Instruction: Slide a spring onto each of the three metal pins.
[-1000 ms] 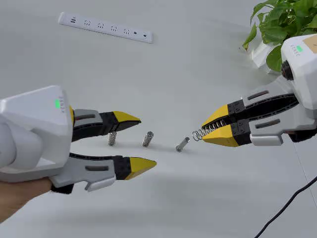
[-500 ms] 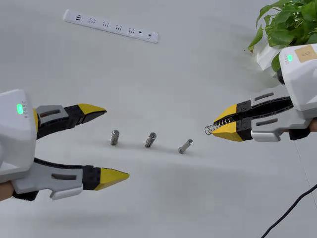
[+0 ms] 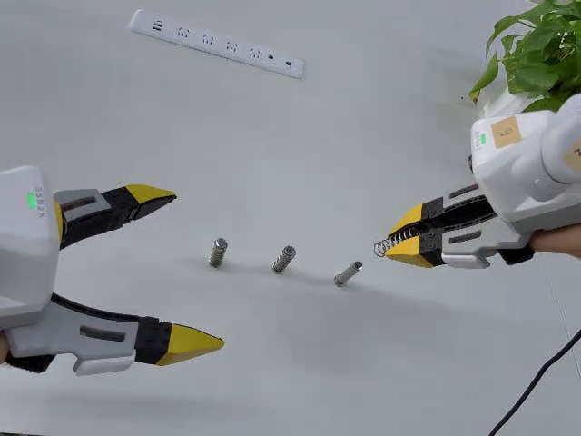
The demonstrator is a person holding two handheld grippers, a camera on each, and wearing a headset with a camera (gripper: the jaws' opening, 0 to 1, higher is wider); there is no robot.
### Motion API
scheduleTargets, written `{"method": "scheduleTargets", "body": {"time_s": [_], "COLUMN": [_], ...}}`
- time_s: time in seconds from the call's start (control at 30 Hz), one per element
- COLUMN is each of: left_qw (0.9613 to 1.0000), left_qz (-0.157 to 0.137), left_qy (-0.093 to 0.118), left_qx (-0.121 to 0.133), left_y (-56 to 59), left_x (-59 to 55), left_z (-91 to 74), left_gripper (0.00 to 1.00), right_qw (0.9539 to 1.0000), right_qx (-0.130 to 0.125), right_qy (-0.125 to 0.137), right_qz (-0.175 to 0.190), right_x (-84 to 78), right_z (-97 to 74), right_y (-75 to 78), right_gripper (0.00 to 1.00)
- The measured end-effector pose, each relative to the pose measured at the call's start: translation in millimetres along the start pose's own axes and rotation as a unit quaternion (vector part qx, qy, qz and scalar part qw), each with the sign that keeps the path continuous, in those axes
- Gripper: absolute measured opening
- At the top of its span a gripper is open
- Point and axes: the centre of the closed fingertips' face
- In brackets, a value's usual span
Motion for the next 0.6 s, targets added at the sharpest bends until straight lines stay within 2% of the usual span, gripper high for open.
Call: {"method": "scheduleTargets", "body": {"time_s": [0.2,0.27,0.6], "left_qw": [1.0,1.0,0.9999], "left_qz": [-0.004,-0.006,-0.01], "left_qy": [0.002,0.003,-0.005], "left_qx": [0.001,0.002,0.001], "left_y": [-2.3,-3.2,-5.8], "left_x": [-2.3,-3.7,-11.3], "left_z": [1.8,2.2,3.0], "left_gripper": [0.91,0.91,0.95], "right_qw": [0.9997,0.9995,0.998], "right_qx": [0.007,0.01,0.018], "right_qy": [-0.02,-0.025,-0.051], "right_qz": [-0.014,-0.017,-0.032], "right_x": [-1.3,-6.2,-12.6], "right_z": [11.2,19.6,32.1], "right_y": [-2.3,0.2,1.6], "right_gripper": [0.07,0.07,0.07]}}
Point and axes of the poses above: the centre of the closed fingertips' face, and the gripper's own axes: z roughly forward along the fingers, y roughly to its right, x roughly out of its top, and after that the axes turned 9 degrees about -z, right-handed
